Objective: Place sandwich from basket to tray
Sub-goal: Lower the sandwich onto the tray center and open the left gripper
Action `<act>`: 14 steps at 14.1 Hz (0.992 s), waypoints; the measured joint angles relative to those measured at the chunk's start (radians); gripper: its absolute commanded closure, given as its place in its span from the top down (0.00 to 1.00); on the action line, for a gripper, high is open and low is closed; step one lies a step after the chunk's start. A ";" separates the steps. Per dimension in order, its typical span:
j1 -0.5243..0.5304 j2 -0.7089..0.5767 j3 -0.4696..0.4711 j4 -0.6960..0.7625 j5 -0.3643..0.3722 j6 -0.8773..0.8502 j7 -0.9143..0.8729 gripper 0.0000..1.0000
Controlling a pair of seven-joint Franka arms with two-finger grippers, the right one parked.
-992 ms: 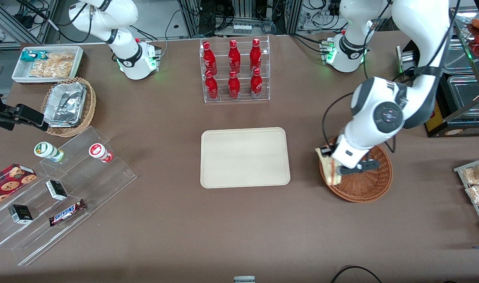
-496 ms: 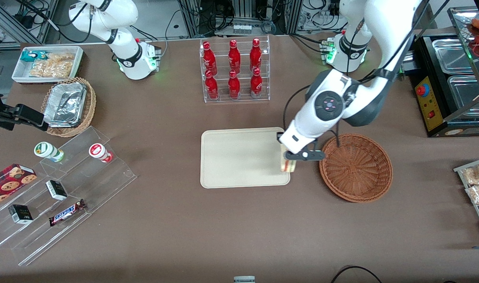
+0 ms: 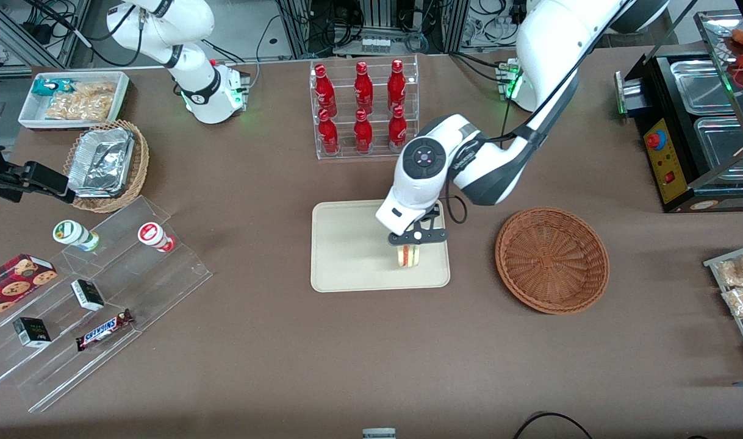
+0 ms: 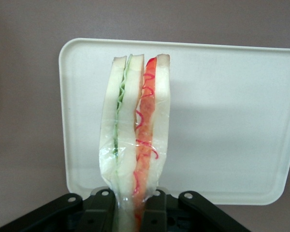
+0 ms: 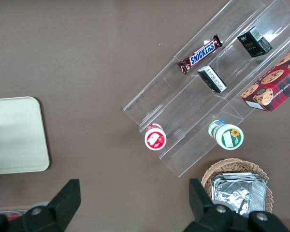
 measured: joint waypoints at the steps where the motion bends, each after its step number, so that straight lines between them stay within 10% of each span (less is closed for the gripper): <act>1: -0.018 0.020 0.005 0.017 0.006 0.000 -0.021 0.09; 14: -0.135 0.190 0.026 0.167 0.010 0.001 -0.053 0.25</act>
